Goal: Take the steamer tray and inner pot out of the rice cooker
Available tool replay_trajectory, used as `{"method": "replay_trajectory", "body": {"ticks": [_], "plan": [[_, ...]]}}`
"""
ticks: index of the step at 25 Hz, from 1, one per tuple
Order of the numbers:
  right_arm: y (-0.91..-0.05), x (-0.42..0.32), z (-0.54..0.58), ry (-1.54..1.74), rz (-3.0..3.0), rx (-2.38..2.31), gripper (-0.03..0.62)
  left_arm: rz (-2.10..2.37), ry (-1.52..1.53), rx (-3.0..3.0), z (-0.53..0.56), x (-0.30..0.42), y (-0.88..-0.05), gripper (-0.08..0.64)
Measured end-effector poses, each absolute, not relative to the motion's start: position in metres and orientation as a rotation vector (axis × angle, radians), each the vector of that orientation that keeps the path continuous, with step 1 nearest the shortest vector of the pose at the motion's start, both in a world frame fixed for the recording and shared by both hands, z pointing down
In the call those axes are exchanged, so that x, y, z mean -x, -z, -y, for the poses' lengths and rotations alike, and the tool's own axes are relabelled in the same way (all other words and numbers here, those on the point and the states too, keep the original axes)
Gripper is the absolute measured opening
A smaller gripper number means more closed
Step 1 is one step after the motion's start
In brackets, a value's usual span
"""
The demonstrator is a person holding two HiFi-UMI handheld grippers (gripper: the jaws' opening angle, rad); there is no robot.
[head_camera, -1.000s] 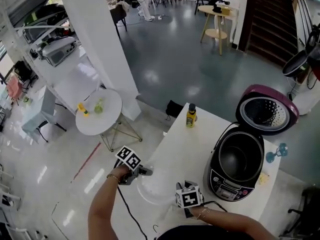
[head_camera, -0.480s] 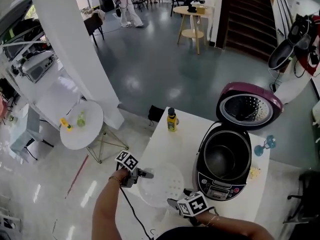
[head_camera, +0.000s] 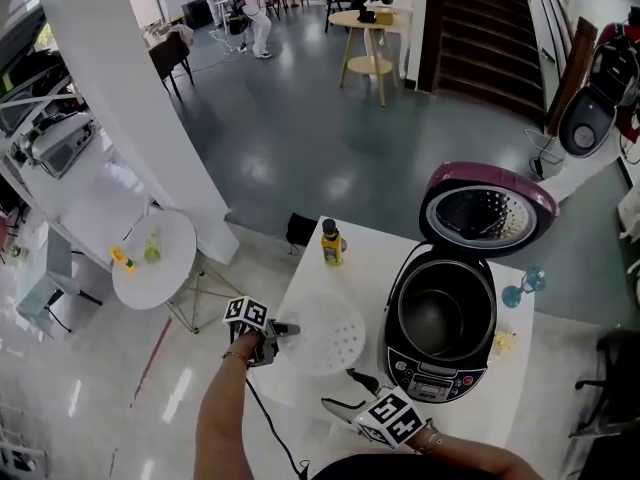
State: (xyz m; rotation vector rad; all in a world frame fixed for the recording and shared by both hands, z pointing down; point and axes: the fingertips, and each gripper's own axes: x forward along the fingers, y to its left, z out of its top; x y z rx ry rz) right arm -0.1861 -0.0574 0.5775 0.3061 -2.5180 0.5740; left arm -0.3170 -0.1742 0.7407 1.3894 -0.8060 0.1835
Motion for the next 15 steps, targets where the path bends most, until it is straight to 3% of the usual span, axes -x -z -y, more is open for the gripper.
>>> {"method": "replay_trajectory", "body": {"ticks": [5,12,15], "plan": [[-0.509,0.182,0.075,-0.468,2.899,-0.344,0.317,0.840,-0.220,-1.367,0.196,0.298,-0.750,0.089],[-0.429,0.145,0.087,-0.673,3.087,-0.329,0.296,0.952,-0.160,-1.268,0.227,0.287,-0.754,0.100],[-0.403,0.129,0.097,-0.664,3.121,-0.408,0.296,1.113,-0.241,-1.298,0.233,0.304,-0.754,0.137]]}}
